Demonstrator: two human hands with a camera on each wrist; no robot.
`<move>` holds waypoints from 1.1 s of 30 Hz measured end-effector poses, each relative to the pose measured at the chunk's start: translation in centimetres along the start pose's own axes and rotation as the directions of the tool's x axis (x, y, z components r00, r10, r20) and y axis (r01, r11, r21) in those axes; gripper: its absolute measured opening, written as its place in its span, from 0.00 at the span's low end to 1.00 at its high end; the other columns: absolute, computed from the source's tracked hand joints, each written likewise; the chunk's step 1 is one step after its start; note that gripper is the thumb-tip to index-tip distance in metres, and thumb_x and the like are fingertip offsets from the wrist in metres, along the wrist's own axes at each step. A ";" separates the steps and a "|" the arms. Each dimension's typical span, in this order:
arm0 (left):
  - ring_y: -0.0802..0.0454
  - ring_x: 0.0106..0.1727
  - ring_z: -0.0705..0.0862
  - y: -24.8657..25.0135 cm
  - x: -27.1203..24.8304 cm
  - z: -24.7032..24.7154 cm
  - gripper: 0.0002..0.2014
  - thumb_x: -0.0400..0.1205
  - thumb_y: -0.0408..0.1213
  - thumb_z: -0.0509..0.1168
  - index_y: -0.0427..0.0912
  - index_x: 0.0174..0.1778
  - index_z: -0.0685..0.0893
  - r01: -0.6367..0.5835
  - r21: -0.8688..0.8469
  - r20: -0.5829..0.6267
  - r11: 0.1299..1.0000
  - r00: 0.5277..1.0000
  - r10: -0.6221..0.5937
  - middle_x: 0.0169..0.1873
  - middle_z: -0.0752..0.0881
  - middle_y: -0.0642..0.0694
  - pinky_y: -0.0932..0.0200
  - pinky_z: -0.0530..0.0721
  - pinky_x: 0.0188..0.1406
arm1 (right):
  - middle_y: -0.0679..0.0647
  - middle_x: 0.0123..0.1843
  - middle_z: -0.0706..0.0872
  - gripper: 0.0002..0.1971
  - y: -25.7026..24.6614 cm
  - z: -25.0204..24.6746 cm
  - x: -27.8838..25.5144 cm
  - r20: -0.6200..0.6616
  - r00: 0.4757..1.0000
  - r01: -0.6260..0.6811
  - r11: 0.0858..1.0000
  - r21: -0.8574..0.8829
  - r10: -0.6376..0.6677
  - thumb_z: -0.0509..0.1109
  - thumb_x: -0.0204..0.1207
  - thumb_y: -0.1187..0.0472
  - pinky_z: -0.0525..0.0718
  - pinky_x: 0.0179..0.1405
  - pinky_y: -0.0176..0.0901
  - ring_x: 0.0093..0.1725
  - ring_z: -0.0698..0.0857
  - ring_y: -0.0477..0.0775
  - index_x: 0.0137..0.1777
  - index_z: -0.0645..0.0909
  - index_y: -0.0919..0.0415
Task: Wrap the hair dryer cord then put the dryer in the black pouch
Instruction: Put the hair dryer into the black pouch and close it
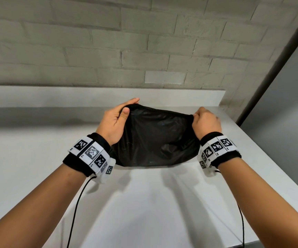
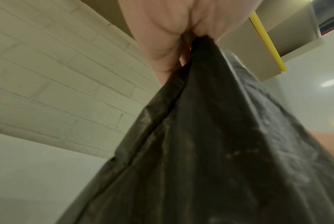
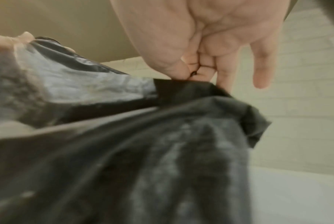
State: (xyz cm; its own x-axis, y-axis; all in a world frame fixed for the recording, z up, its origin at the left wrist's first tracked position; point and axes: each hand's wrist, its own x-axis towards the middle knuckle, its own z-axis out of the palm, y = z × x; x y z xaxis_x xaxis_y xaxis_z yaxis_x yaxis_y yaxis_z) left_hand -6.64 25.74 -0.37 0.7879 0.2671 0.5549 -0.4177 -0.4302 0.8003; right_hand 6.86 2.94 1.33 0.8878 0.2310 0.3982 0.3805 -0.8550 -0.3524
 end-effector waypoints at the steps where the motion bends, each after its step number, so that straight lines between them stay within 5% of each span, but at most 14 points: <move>1: 0.65 0.67 0.79 -0.1 0.0 0.0 0.17 0.78 0.66 0.50 0.73 0.59 0.77 -0.003 0.003 -0.006 1.000 1.000 0.003 0.56 0.83 0.74 0.68 0.72 0.71 | 0.67 0.52 0.85 0.10 0.7 -0.1 0.3 -0.020 1.000 -0.019 0.999 -0.040 0.018 0.56 0.79 0.64 0.72 0.60 0.56 0.52 0.82 0.68 0.52 0.76 0.68; 5: 0.72 0.63 0.79 -0.1 0.1 -0.3 0.15 0.84 0.49 0.50 0.59 0.63 0.77 0.010 0.016 -0.011 1.000 1.000 -0.010 0.61 0.82 0.58 0.71 0.72 0.69 | 0.71 0.57 0.83 0.11 3.4 -1.5 1.8 -0.058 0.976 -0.215 0.973 -0.079 0.211 0.56 0.78 0.66 0.73 0.60 0.58 0.58 0.81 0.70 0.56 0.74 0.71; 9: 0.82 0.57 0.77 -0.1 0.4 -0.1 0.17 0.84 0.41 0.49 0.50 0.65 0.77 0.015 0.065 -0.010 0.998 1.000 -0.014 0.59 0.81 0.55 0.80 0.71 0.62 | 0.74 0.57 0.79 0.11 4.5 -1.1 1.8 -0.025 0.966 -0.250 0.952 0.176 0.258 0.55 0.79 0.66 0.76 0.53 0.53 0.54 0.80 0.72 0.53 0.75 0.73; 11: 0.83 0.54 0.78 -0.1 0.6 -0.1 0.18 0.85 0.43 0.49 0.46 0.64 0.80 0.039 0.084 -0.010 0.996 0.999 -0.038 0.56 0.83 0.53 0.81 0.72 0.59 | 0.72 0.57 0.79 0.10 5.1 0.0 1.6 0.040 0.957 -0.284 0.899 0.334 0.288 0.55 0.78 0.64 0.80 0.54 0.51 0.48 0.81 0.70 0.49 0.77 0.67; 14: 0.81 0.52 0.78 0.1 0.2 0.0 0.15 0.85 0.46 0.47 0.55 0.59 0.78 0.072 0.116 0.039 0.991 0.996 -0.077 0.53 0.84 0.56 0.81 0.73 0.56 | 0.65 0.48 0.79 0.04 5.1 1.1 1.0 0.255 0.895 -0.445 0.684 0.578 0.367 0.55 0.80 0.61 0.86 0.30 0.49 0.35 0.81 0.60 0.47 0.70 0.60; 17: 0.79 0.51 0.79 0.8 -0.2 0.0 0.15 0.78 0.63 0.51 0.66 0.57 0.73 0.139 0.057 0.098 0.989 0.985 -0.144 0.50 0.81 0.64 0.78 0.73 0.54 | 0.54 0.41 0.75 0.06 4.6 1.9 0.4 0.425 0.846 -0.533 0.557 0.637 0.323 0.61 0.79 0.62 0.82 0.31 0.47 0.37 0.79 0.56 0.43 0.66 0.57; 19: 0.76 0.51 0.80 1.5 -0.4 -0.1 0.25 0.69 0.65 0.64 0.66 0.59 0.68 0.178 0.091 0.155 0.980 0.969 -0.191 0.51 0.79 0.67 0.77 0.75 0.55 | 0.56 0.43 0.76 0.11 4.8 2.4 0.3 0.423 0.852 -0.522 0.581 0.625 0.310 0.67 0.75 0.66 0.81 0.33 0.48 0.41 0.79 0.57 0.42 0.65 0.55; 21: 0.68 0.56 0.78 1.6 -0.4 -0.1 0.35 0.67 0.47 0.76 0.64 0.64 0.63 0.194 0.204 0.210 0.960 0.949 -0.236 0.53 0.74 0.70 0.70 0.74 0.61 | 0.61 0.46 0.76 0.14 5.3 3.0 0.1 0.374 0.864 -0.503 0.611 0.611 0.338 0.70 0.72 0.67 0.81 0.32 0.48 0.36 0.79 0.54 0.45 0.64 0.58; 23: 0.63 0.58 0.77 1.3 -0.3 0.2 0.42 0.67 0.35 0.78 0.61 0.70 0.60 0.242 0.263 0.200 0.934 0.933 -0.299 0.56 0.76 0.67 0.67 0.73 0.62 | 0.63 0.46 0.76 0.14 5.8 3.4 -0.1 0.303 0.880 -0.475 0.639 0.605 0.367 0.71 0.71 0.66 0.82 0.29 0.47 0.31 0.80 0.53 0.42 0.65 0.58; 26: 0.54 0.60 0.82 0.4 0.0 0.7 0.34 0.69 0.37 0.77 0.43 0.71 0.70 0.367 0.313 0.071 0.876 0.911 -0.407 0.59 0.83 0.49 0.62 0.76 0.60 | 0.66 0.56 0.74 0.15 6.4 4.0 -0.1 0.182 0.894 -0.434 0.691 0.578 0.409 0.71 0.71 0.62 0.87 0.39 0.54 0.32 0.80 0.61 0.31 0.66 0.54; 29: 0.51 0.60 0.83 -0.6 0.1 1.1 0.31 0.69 0.39 0.76 0.38 0.68 0.75 0.398 0.301 0.036 0.867 0.903 -0.428 0.58 0.86 0.46 0.59 0.78 0.61 | 0.60 0.56 0.68 0.12 7.4 4.3 0.0 0.128 0.896 -0.430 0.758 0.490 0.425 0.69 0.73 0.57 0.77 0.58 0.46 0.40 0.76 0.59 0.31 0.73 0.58; 33: 0.55 0.57 0.83 -0.7 0.1 1.3 0.28 0.70 0.38 0.76 0.39 0.66 0.76 0.398 0.271 0.026 0.876 0.907 -0.420 0.54 0.85 0.50 0.60 0.77 0.59 | 0.57 0.38 0.80 0.19 7.9 4.9 0.2 0.392 0.879 -0.447 0.761 0.471 0.273 0.62 0.78 0.50 0.77 0.44 0.46 0.39 0.78 0.58 0.27 0.76 0.57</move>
State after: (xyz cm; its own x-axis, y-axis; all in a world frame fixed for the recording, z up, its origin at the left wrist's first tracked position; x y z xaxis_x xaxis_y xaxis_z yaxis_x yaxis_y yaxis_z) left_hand -5.66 24.98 -1.13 0.9019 0.4006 0.1615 0.0701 -0.5047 0.8604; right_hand 11.34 -1.50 -5.54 0.9854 0.1511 -0.0781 0.0151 -0.5350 -0.8447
